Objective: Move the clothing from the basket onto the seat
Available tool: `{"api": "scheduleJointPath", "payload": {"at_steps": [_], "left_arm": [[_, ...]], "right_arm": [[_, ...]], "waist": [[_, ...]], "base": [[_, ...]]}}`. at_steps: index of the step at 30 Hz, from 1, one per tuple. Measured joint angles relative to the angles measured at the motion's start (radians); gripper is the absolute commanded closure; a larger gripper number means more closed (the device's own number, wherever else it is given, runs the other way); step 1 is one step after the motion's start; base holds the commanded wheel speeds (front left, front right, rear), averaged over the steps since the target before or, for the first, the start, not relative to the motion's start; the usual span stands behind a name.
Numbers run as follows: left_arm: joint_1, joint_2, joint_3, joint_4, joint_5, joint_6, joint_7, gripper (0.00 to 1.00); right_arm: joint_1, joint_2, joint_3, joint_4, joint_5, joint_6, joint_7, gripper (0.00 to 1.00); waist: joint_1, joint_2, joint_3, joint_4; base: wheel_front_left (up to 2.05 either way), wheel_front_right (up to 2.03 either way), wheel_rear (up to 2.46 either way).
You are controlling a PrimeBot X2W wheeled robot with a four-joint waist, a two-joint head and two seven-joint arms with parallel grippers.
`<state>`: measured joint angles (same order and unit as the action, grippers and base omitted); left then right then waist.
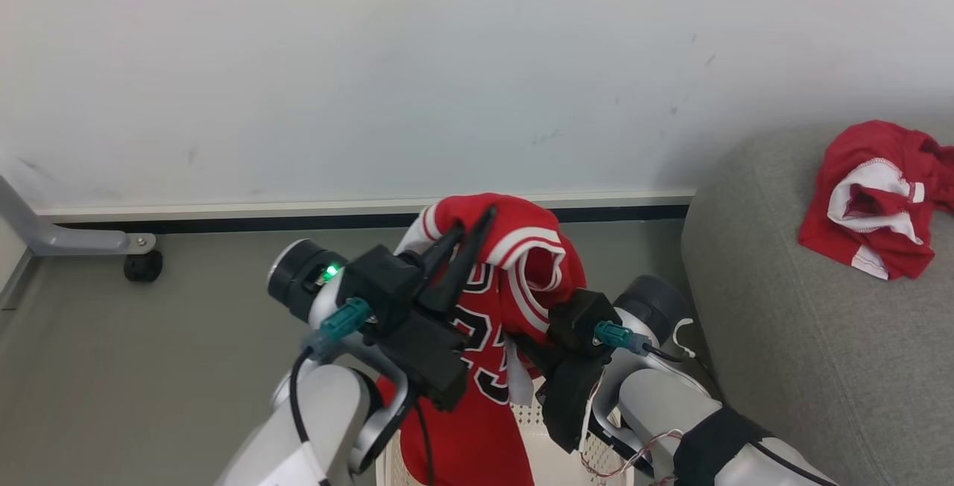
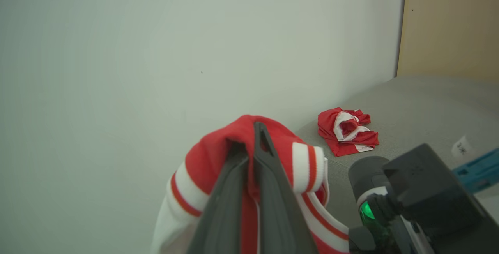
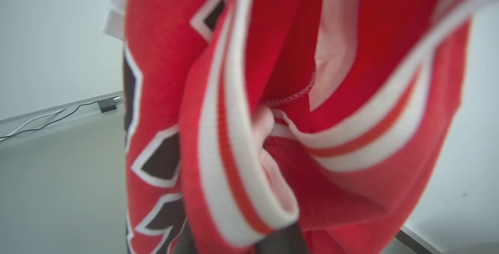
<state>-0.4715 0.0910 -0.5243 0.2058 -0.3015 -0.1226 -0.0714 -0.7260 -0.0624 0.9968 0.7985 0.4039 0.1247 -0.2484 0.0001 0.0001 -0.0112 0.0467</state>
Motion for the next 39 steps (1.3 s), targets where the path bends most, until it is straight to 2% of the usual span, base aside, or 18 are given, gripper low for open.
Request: {"api": "scheduleJointPath", "payload": {"at_steps": [6,7,8,9,10,11,13,19,27,39], "left_arm": [[0.016,0.033,0.046,0.022,-0.014,0.024,0.001,1.00],[0.025,0.036,0.055,0.026,-0.014,0.027,0.001,0.97],[0.033,0.039,0.059,0.031,-0.015,0.031,0.001,0.90],[0.039,0.040,0.064,0.037,-0.017,0.035,0.001,0.73],[0.047,0.042,0.068,0.039,-0.021,0.035,0.001,0.66],[0.055,0.043,0.072,0.041,-0.023,0.038,0.000,0.54],[0.072,0.043,0.080,0.043,-0.028,0.044,-0.002,0.00],[0.099,0.043,0.089,0.057,-0.052,0.053,-0.020,0.00],[0.145,0.043,0.085,0.061,-0.058,0.052,-0.050,0.00],[0.223,0.045,0.033,0.056,-0.058,0.042,-0.080,0.00]], "right_arm": [[-0.001,0.001,0.006,0.000,0.035,0.000,-0.001,1.00],[-0.001,0.001,0.003,0.003,0.038,0.000,-0.001,1.00],[-0.001,0.001,-0.001,0.005,0.039,0.000,-0.001,1.00],[-0.001,0.001,-0.007,0.008,0.040,0.000,-0.001,1.00],[-0.001,0.001,-0.015,0.011,0.044,0.000,-0.001,1.00],[-0.002,0.001,-0.022,0.012,0.050,0.000,-0.001,1.00],[-0.004,0.000,-0.045,0.014,0.055,0.000,-0.001,1.00],[-0.035,-0.010,-0.105,0.009,0.074,0.000,-0.001,1.00],[-0.048,-0.076,-0.171,-0.021,0.081,-0.003,-0.001,1.00],[-0.046,-0.174,-0.219,-0.092,0.058,-0.038,-0.001,1.00]], "waist": [[0.0000,0.0000,0.001,-0.026],[0.0000,0.0000,0.001,-0.032],[0.0000,0.0000,0.002,-0.039],[0.0000,0.0000,0.002,-0.046],[0.0000,0.0000,0.001,-0.053],[0.0000,0.0000,0.001,-0.060],[0.0000,0.0000,0.001,-0.075],[0.0000,0.0000,-0.003,-0.121],[0.0000,0.0000,-0.009,-0.185],[-0.0002,0.0000,-0.023,-0.290]], "base": [[0.00,0.00,0.00],[0.00,0.00,0.00],[0.00,0.00,0.00],[0.00,0.00,0.00],[0.00,0.00,0.00],[0.00,0.00,0.00],[0.00,0.00,0.00],[0.00,0.00,0.00],[0.00,0.00,0.00],[0.00,0.00,0.00]]}}
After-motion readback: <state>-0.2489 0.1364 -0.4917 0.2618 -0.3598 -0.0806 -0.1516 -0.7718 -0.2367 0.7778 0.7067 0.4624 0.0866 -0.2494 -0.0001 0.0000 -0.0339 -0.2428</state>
